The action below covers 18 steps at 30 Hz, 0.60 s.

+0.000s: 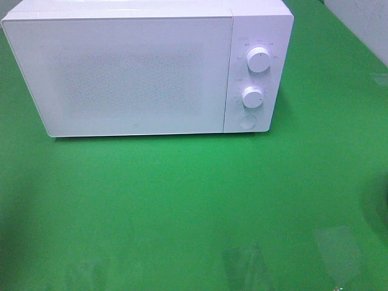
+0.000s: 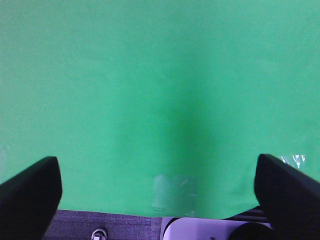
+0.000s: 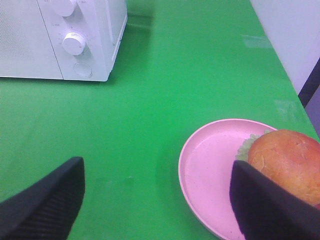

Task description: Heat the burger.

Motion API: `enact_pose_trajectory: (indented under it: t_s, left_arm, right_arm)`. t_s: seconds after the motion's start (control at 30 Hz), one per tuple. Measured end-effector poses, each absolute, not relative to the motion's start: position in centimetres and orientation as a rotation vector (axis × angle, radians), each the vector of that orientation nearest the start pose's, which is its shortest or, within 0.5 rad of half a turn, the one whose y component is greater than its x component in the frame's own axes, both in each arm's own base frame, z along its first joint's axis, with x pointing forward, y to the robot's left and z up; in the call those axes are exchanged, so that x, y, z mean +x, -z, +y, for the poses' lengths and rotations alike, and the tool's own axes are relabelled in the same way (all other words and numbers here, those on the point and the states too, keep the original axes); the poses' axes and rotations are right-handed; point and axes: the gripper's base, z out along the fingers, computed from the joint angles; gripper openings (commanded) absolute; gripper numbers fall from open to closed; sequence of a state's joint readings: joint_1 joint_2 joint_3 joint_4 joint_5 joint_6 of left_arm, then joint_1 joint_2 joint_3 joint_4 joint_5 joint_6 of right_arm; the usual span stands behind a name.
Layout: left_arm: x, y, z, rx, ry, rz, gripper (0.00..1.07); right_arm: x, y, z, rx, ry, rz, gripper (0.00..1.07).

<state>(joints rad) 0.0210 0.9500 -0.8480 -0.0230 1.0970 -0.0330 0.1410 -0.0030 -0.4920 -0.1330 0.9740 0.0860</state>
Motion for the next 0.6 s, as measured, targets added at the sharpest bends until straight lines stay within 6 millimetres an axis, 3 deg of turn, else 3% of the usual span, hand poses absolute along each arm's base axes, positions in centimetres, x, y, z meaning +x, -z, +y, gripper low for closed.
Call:
enact_pose_trajectory:
  t_s: [0.1, 0.13, 0.27, 0.43, 0.5, 0.6]
  left_arm:
    - [13.1, -29.3, 0.1, -0.080, 0.034, 2.639, 0.99]
    - [13.1, -29.3, 0.1, -0.080, 0.034, 2.639, 0.99]
    - [9.8, -27.8, 0.0, -0.076, 0.034, 2.524, 0.99]
    - [7.7, -28.1, 0.0, -0.072, 0.034, 2.404, 0.99]
    - [5.7, -28.9, -0.1, -0.066, 0.035, 2.275, 0.99]
    - [4.8, -29.0, -0.1, -0.065, 0.035, 2.238, 0.99]
  right_arm:
    - [0.0, -28.3, -1.0, -0.055, 0.008, 1.955, 0.76]
    - [0.0, -28.3, -1.0, -0.055, 0.008, 1.955, 0.76]
    - [0.0, -28.3, -1.0, -0.055, 0.008, 1.955, 0.76]
    - [0.0, -28.3, -1.0, -0.055, 0.008, 1.955, 0.76]
    - [0.0, -28.3, -1.0, -0.055, 0.008, 1.955, 0.76]
    - [0.0, -28.3, -1.0, -0.055, 0.008, 1.955, 0.76]
